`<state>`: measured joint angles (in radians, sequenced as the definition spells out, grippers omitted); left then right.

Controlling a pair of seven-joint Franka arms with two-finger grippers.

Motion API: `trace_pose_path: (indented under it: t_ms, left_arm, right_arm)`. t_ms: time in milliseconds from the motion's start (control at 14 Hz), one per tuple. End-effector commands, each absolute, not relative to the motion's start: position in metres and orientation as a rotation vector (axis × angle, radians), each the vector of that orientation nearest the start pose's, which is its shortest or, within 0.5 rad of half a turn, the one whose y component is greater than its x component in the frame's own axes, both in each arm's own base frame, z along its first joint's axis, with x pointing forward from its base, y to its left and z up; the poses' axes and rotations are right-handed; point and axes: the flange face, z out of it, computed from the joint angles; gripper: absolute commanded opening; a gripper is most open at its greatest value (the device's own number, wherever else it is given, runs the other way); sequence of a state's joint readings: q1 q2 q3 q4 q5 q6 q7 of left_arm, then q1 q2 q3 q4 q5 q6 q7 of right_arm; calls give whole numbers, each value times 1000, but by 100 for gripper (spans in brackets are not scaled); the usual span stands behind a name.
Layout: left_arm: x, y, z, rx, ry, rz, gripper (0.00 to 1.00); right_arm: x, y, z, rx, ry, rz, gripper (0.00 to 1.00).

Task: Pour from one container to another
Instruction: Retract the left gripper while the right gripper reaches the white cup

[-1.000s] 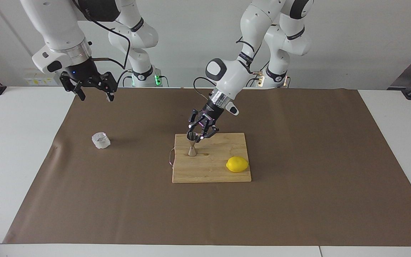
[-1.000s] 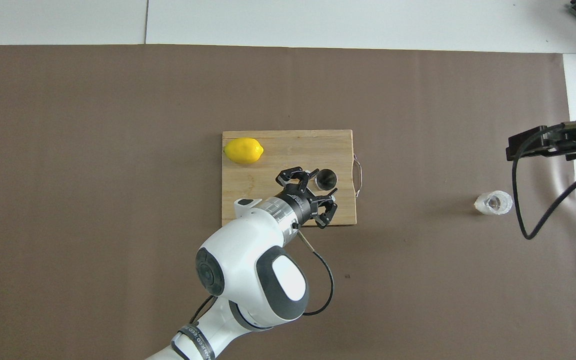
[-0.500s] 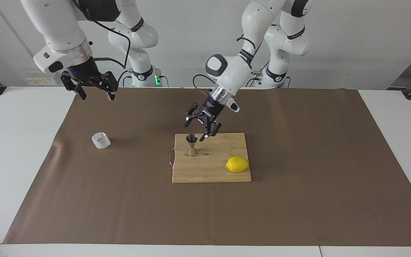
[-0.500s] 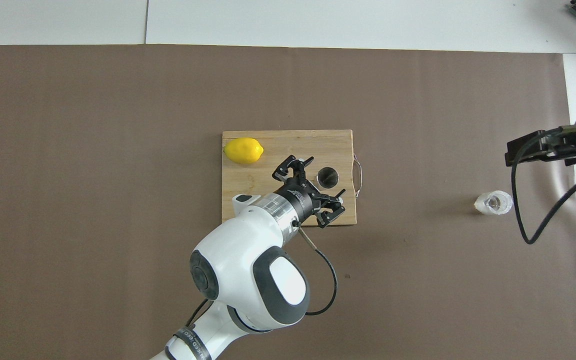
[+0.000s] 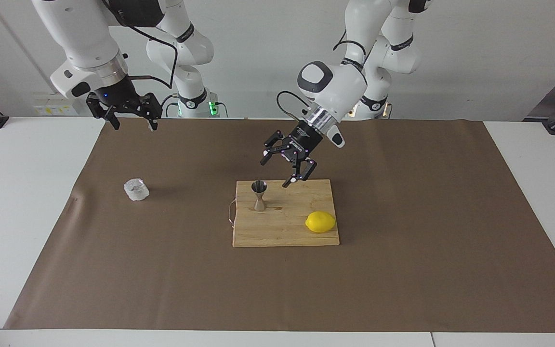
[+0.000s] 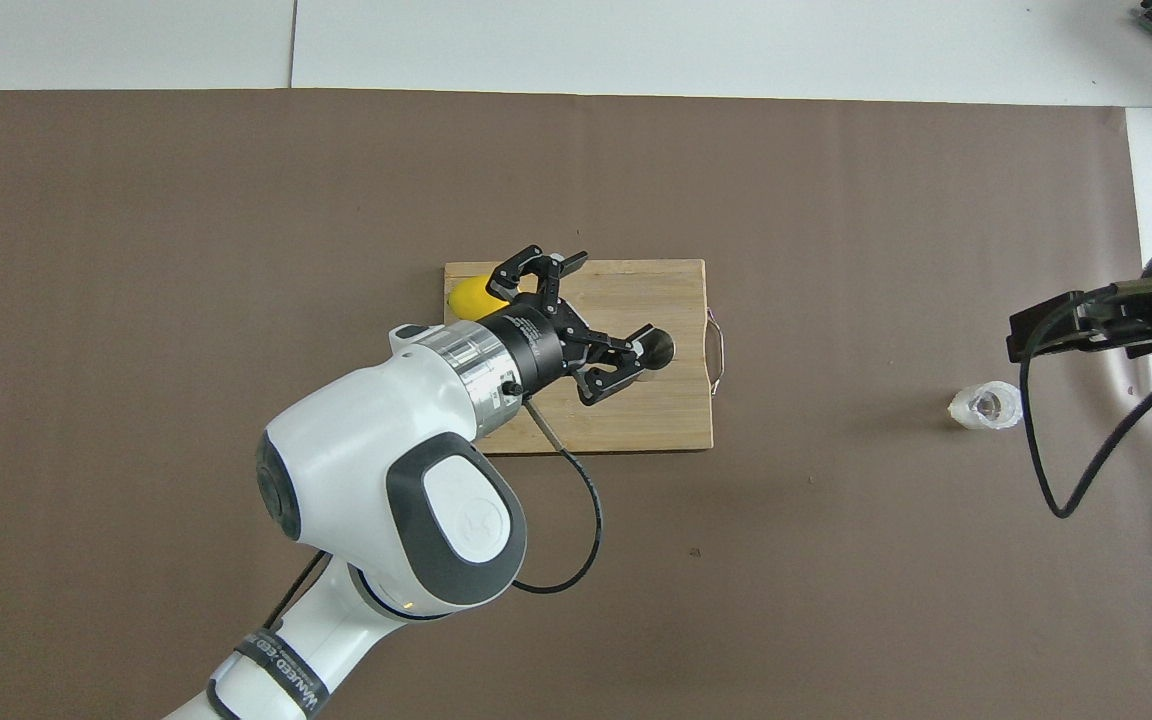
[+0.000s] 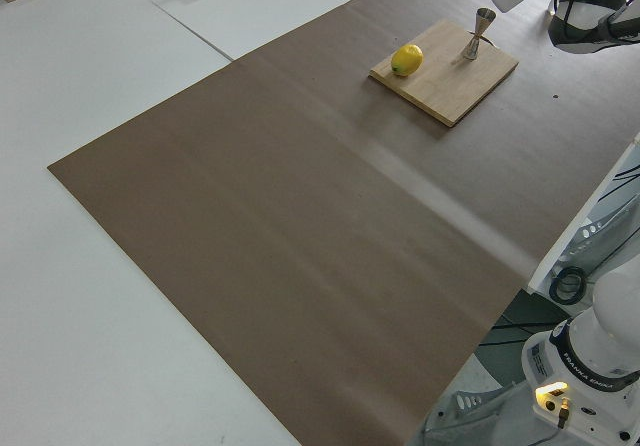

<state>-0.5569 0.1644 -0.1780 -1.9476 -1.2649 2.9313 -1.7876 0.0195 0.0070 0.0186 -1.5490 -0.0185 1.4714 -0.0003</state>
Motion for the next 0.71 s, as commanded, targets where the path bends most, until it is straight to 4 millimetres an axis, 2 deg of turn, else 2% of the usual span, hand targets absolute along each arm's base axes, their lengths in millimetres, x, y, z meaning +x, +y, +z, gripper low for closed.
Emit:
trace_pose_path:
  t_ms: [0, 143, 214, 429, 643]
  left_arm:
    - [527, -328, 471, 1109, 1972, -622, 100]
    - [540, -307, 478, 1343, 1936, -516, 100]
    - [546, -300, 482, 1431, 1917, -461, 100]
    - [560, -278, 486, 1640, 1861, -265, 100]
    - [567, -268, 486, 1854, 1749, -76, 100]
  right_arm:
    - [531, 1, 613, -3135, -300, 128, 100]
    - [528, -9, 604, -3098, -544, 105, 100]
    - [527, -10, 600, -3082, -643, 87, 100]
    - [519, -32, 583, -2987, -1014, 35, 100]
    - [519, -60, 563, -2806, -1462, 6, 100]
